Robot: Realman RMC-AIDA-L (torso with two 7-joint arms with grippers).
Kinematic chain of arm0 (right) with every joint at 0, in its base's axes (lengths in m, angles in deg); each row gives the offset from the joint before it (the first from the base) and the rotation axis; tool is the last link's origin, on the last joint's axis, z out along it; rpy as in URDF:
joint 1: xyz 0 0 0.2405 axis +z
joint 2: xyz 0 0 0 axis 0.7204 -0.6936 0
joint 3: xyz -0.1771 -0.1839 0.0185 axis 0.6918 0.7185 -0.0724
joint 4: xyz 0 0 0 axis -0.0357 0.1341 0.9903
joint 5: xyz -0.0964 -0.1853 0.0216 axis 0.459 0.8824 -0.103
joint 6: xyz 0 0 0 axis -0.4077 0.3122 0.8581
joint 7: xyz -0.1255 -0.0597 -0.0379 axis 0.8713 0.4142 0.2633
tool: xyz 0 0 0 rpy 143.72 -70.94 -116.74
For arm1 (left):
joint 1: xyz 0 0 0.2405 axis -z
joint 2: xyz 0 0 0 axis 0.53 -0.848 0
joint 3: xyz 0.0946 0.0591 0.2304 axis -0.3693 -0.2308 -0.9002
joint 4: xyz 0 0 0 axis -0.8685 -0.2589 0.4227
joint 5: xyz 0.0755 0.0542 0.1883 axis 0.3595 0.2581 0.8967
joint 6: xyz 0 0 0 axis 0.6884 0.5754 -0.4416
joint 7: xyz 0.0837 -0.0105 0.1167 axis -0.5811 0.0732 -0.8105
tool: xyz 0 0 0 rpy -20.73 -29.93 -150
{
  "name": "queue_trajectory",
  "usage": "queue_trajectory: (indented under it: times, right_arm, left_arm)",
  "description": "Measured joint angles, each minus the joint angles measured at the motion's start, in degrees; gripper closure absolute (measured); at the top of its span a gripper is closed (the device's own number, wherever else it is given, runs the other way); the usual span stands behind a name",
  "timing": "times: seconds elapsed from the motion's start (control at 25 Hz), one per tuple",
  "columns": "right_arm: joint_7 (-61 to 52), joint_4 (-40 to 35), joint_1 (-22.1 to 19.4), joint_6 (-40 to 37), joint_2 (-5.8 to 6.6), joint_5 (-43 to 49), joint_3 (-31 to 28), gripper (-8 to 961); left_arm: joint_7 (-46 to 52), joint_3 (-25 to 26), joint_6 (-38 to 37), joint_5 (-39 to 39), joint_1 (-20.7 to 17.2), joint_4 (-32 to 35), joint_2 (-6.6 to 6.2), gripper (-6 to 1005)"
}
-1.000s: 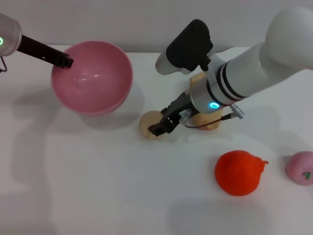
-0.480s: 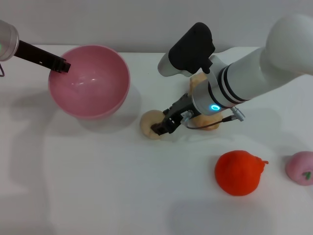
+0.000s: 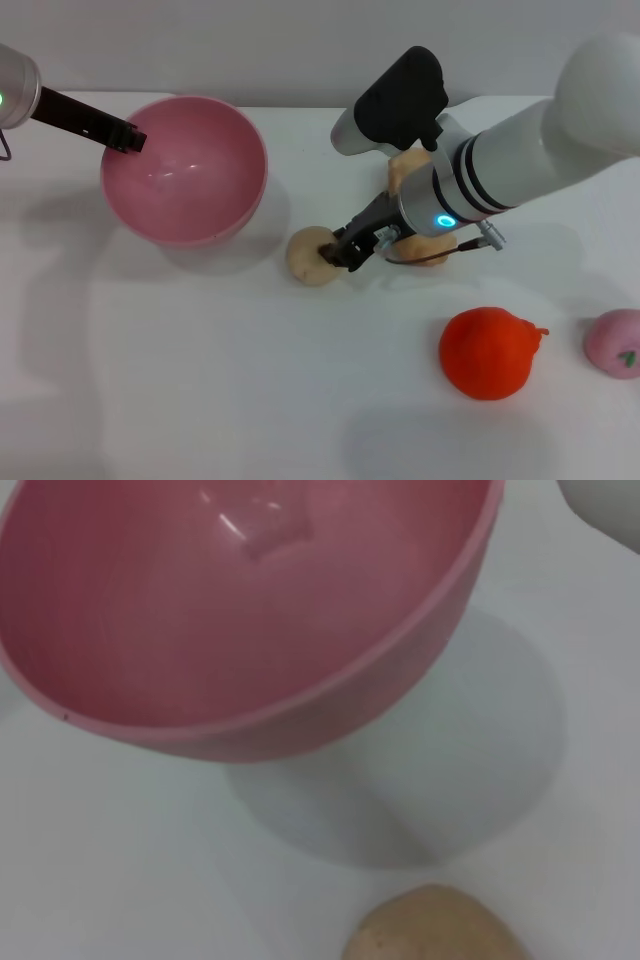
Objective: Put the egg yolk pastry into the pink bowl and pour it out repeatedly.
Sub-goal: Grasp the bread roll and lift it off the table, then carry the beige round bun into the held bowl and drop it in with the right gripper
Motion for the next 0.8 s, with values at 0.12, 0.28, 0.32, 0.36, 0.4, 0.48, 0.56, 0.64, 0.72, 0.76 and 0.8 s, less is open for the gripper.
queue_trajectory:
  times: [0.12, 0.28, 0.32, 0.36, 0.4, 0.48, 0.56, 0.64, 0.72, 0.76, 0.8]
  right_arm:
    - [-0.2, -1.9, -1.6, 0.0, 0.14, 0.0, -0.6, 675]
    - [-0.2, -6.9, -4.7, -1.1, 0.58, 0.2, -4.0, 748]
    - [-0.1, -9.0, -6.0, -1.9, 0.75, 0.5, -5.6, 755]
    - [-0.1, -10.4, -6.8, -2.5, 0.83, 0.9, -6.8, 763]
    - [0.0, -12.2, -7.9, -3.3, 0.94, 1.6, -8.4, 771]
    - [0.0, -16.9, -10.2, -5.6, 1.02, 3.9, -12.4, 787]
    - [0.0, -23.0, -12.6, -7.8, 0.98, 6.4, -15.8, 805]
    - [-0.2, -31.1, -15.5, -9.7, 0.92, 8.1, -18.7, 823]
    - [-0.2, -38.7, -17.9, -11.3, 0.9, 8.4, -20.5, 851]
    - [-0.2, -42.1, -18.8, -12.1, 0.89, 8.5, -21.3, 865]
    - [-0.2, -46.1, -19.8, -13.0, 0.83, 8.5, -22.0, 869]
  left_arm:
    - [0.0, -0.1, -0.1, 0.0, 0.0, 0.0, 0.01, 957]
    - [0.0, -0.2, -0.4, 0.0, 0.1, 0.1, 0.03, 957]
    - [0.0, -0.2, -0.5, 0.0, 0.1, 0.1, 0.03, 957]
    - [0.0, -0.3, -0.6, 0.0, 0.2, 0.1, 0.03, 957]
    - [0.0, -0.3, -0.7, 0.0, 0.2, 0.1, 0.03, 957]
    - [0.0, -0.3, -0.9, 0.0, 0.3, 0.1, 0.03, 957]
    - [0.0, -0.3, -1.5, 0.0, 0.5, 0.1, 0.04, 957]
    - [0.0, -0.4, -2.1, 0.0, 0.6, 0.1, 0.11, 957]
    - [-0.1, -0.6, -2.4, 0.0, 0.7, 0.1, 0.21, 957]
    - [-0.1, -0.8, -2.7, 0.0, 0.8, 0.1, 0.32, 957]
    - [-0.1, -0.8, -2.7, 0.0, 0.8, 0.1, 0.32, 957]
